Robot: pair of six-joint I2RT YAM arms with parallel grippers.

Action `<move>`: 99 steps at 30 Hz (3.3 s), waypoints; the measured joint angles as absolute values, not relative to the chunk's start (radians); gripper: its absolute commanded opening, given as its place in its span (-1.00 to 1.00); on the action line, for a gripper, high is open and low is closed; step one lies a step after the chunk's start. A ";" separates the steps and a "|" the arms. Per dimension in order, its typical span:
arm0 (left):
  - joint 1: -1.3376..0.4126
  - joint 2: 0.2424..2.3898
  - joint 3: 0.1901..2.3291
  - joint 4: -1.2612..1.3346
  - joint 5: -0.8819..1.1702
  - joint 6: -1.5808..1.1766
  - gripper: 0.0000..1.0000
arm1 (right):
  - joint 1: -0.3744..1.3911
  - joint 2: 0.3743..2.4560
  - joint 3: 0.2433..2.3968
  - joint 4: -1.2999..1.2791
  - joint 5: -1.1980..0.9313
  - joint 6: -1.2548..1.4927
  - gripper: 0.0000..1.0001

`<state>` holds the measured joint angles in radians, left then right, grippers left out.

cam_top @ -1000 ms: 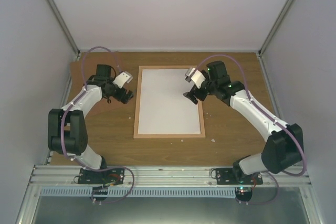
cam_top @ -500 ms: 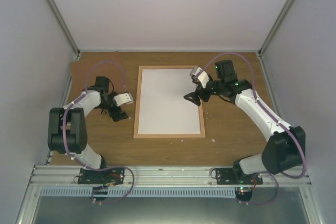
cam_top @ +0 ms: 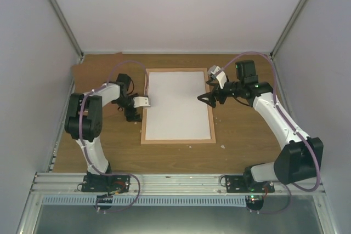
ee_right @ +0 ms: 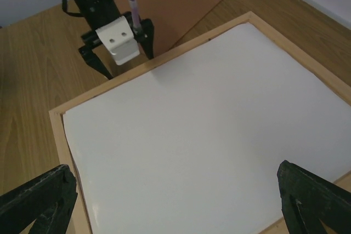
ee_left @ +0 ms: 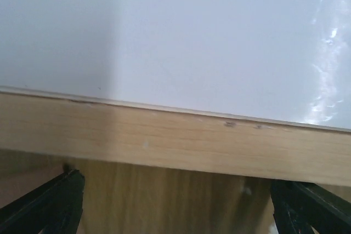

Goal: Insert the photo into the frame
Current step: Move the photo frame to the center of the board, then move the photo frame item to the center of the board.

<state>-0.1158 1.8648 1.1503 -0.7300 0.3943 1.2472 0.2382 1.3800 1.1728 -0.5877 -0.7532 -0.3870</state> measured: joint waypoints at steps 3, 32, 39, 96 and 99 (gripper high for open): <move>-0.155 1.912 1.214 -0.739 0.392 1.250 0.82 | 0.224 1.371 1.173 -0.589 -0.768 -0.387 0.99; -0.027 1.929 1.369 -0.588 0.462 0.691 0.84 | 0.267 1.499 1.237 -0.511 -0.744 -0.251 0.99; 0.195 1.981 1.427 -0.604 0.409 0.692 0.82 | 0.368 1.628 1.291 -0.449 -0.734 -0.175 0.99; 0.060 1.979 1.262 -0.498 0.321 0.726 0.75 | 0.462 1.731 1.370 -0.452 -0.704 -0.194 0.99; 0.004 1.922 1.169 -0.445 0.332 0.729 0.75 | 0.463 1.731 1.370 -0.451 -0.704 -0.195 0.99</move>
<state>0.0044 1.9221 1.1690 -0.4446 0.3321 0.7288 0.4629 1.7313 1.3705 -0.4515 -0.7044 -0.1947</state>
